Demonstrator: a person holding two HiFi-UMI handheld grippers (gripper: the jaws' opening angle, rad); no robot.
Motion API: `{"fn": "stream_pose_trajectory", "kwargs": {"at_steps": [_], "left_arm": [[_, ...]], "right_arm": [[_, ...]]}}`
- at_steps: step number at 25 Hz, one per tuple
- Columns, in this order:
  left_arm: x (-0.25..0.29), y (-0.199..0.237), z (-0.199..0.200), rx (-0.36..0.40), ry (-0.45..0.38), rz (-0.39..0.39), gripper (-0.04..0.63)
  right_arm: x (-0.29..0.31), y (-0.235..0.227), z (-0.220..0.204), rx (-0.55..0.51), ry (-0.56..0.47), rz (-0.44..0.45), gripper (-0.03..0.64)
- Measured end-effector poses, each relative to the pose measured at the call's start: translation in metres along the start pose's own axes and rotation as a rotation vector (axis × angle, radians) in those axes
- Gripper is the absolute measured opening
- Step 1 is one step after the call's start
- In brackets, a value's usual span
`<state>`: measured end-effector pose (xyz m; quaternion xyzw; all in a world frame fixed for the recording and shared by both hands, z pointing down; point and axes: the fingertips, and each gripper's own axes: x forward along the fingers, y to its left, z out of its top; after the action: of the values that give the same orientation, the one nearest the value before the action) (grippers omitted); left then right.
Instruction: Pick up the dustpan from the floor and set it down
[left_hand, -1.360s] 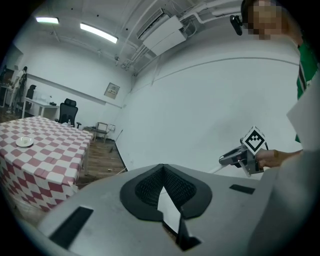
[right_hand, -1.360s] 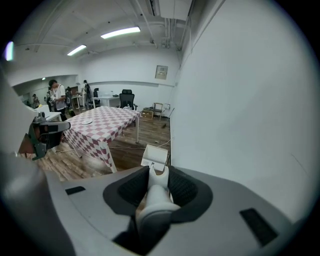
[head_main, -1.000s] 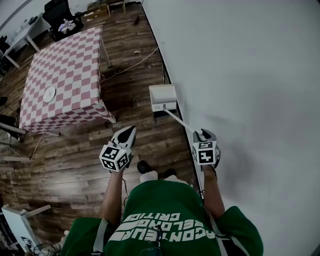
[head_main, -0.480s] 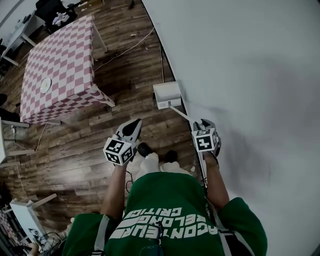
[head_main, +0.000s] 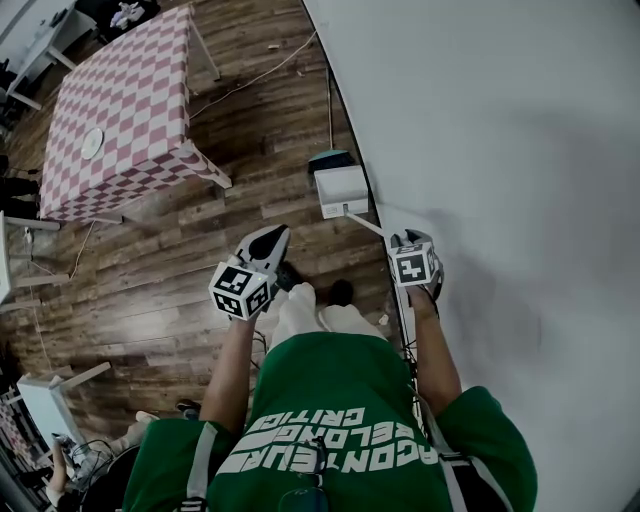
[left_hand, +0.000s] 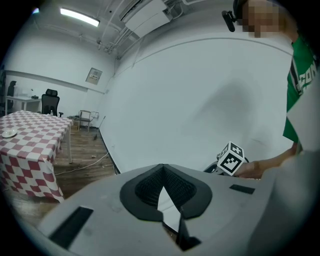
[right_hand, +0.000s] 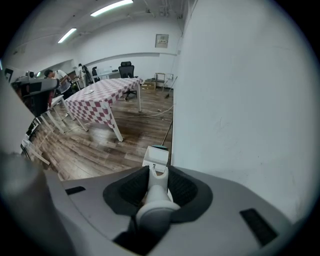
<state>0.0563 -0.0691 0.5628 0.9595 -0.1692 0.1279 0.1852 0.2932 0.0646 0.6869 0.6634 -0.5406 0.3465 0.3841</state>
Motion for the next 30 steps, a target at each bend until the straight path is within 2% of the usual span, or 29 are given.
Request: {"fn": "stream_pose_trajectory", "kwargs": {"at_steps": [10, 30], "left_arm": [[-0.008, -0.007, -0.024, -0.013, 0.025, 0.018, 0.003], [-0.015, -0.019, -0.052, -0.032, 0.065, 0.043, 0.003]], "right_arm": [[0.042, 0.002, -0.038, 0.002, 0.092, 0.022, 0.123], [0.119, -0.012, -0.060, -0.051, 0.209, 0.054, 0.121]]}}
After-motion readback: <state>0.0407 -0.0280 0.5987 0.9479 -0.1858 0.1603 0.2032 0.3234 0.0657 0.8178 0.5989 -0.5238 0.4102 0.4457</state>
